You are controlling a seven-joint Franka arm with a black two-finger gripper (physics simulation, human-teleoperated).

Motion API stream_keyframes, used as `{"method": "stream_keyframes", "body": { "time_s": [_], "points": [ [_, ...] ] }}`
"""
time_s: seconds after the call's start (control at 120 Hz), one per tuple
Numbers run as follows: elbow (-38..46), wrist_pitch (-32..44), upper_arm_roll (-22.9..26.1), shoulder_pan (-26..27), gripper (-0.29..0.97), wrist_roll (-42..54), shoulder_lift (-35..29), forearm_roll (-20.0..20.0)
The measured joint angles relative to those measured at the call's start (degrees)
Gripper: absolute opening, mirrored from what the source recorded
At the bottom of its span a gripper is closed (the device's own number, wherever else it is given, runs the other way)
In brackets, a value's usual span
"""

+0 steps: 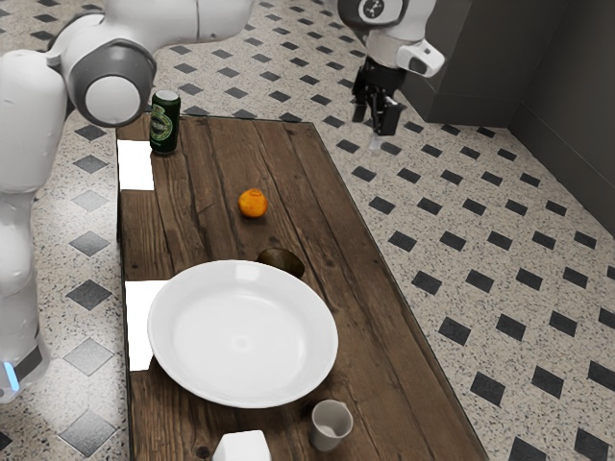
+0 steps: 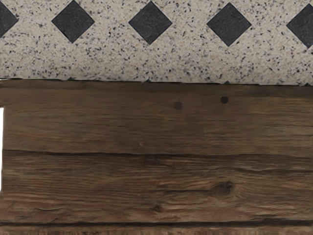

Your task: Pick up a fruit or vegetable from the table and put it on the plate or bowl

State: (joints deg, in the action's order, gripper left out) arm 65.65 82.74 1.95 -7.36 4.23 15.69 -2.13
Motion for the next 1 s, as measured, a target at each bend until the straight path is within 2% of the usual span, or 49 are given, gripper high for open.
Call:
{"method": "stream_keyframes", "body": {
  "time_s": [0.158, 0.233, 0.325, 0.55, 0.617, 0.817, 1.0],
  "points": [
    [-0.1, -1.2, -0.1, 0.0, 0.68, 1.7, 0.1, -0.1],
    [-0.2, -1.5, -3.4, -0.4, 0.68, 2.4, -0.1, 2.9],
    [-0.2, -1.6, -4.5, -0.5, 0.68, 3.5, -0.8, 5.6],
    [1.3, -0.7, -5.1, -0.4, 0.68, 6.8, 1.5, 7.6],
    [4.7, 0.6, -5.2, -0.4, 0.68, 7.8, 1.0, 7.8],
    [23.9, 8.1, -6.8, -0.6, 0.68, 10.8, -9.6, 5.9],
    [31.9, 15.0, -9.0, 0.1, 0.68, 13.1, -10.9, 4.7]
  ]
}}
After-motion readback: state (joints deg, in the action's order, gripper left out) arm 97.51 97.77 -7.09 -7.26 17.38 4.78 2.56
